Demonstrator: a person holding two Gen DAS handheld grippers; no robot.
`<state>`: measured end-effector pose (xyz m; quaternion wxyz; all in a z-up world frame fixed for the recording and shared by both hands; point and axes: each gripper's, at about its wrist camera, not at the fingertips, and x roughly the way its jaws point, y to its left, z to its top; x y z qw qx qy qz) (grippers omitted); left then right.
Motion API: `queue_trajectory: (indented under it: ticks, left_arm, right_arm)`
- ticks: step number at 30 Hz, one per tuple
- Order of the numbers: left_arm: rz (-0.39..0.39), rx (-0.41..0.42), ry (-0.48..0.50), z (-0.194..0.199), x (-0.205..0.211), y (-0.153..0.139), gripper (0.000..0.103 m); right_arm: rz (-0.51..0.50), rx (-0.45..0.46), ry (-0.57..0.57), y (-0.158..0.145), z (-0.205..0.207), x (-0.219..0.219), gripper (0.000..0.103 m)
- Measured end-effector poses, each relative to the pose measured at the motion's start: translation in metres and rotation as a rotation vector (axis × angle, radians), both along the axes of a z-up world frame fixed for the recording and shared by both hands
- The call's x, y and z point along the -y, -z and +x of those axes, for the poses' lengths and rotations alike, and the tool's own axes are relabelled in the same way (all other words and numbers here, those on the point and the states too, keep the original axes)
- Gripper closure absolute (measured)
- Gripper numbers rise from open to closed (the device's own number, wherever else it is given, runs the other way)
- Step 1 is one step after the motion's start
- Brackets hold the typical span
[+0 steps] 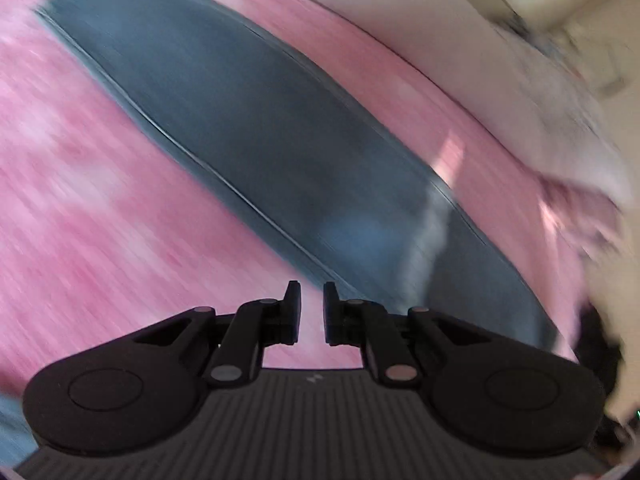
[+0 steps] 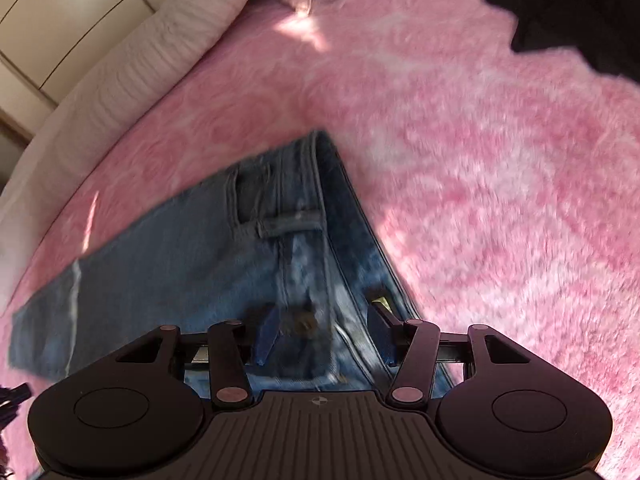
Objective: Fold clothes
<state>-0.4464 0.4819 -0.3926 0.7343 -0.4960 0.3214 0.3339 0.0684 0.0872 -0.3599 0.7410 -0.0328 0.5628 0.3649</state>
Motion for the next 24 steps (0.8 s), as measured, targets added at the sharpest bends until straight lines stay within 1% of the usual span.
queue_trajectory:
  ticks: [2,3,4,7,11,12,13,15,16,18,19,20,21,23,24]
  left_arm:
    - [-0.014,0.013,0.065,0.020,0.027,-0.004,0.096]
    - [-0.028,0.021,0.077,0.028,0.037,-0.004,0.095]
    - [-0.045,0.027,0.081,0.035,0.045,-0.005,0.095]
    - [-0.067,0.025,0.070,0.052,0.068,-0.001,0.095]
    - [-0.092,0.005,0.056,0.067,0.083,0.002,0.095]
    - [-0.093,-0.003,0.061,0.072,0.088,0.000,0.095]
    - [-0.091,-0.011,0.064,0.075,0.094,-0.001,0.095]
    - [-0.086,-0.025,0.065,0.079,0.105,-0.003,0.095]
    - [-0.091,-0.029,0.057,0.081,0.111,-0.003,0.095]
    - [-0.103,-0.034,0.033,0.083,0.122,-0.001,0.095]
    - [-0.111,-0.036,0.019,0.085,0.126,0.001,0.095]
    - [-0.120,-0.038,0.006,0.086,0.129,0.003,0.095]
    - [-0.124,-0.039,-0.004,0.086,0.131,0.004,0.095]
    - [-0.126,-0.043,-0.016,0.087,0.136,0.004,0.095]
    - [-0.124,-0.044,-0.023,0.086,0.138,0.004,0.095]
  right_arm:
    - [0.018,-0.048,-0.026,0.006,0.008,0.013,0.049]
    - [0.036,-0.071,-0.047,0.007,0.012,0.019,0.049]
    - [0.053,-0.092,-0.069,0.009,0.015,0.025,0.049]
    - [0.034,-0.119,-0.179,0.020,0.014,0.035,0.049]
    - [0.009,-0.155,-0.326,0.035,0.013,0.048,0.050]
    - [0.039,-0.171,-0.368,0.034,0.012,0.048,0.066]
    - [0.068,-0.187,-0.410,0.032,0.010,0.048,0.088]
    - [0.127,-0.192,-0.519,0.021,0.004,0.051,0.090]
    - [0.154,-0.210,-0.559,0.017,0.003,0.055,0.090]
    - [0.195,-0.285,-0.576,0.019,0.009,0.060,0.090]
    - [0.192,-0.303,-0.551,0.027,0.014,0.058,0.087]
    - [0.189,-0.322,-0.526,0.034,0.019,0.057,0.083]
    - [0.183,-0.335,-0.482,0.044,0.026,0.053,0.074]
    - [0.222,-0.397,-0.393,0.057,0.028,0.047,0.074]
    - [0.240,-0.425,-0.351,0.063,0.029,0.044,0.083]
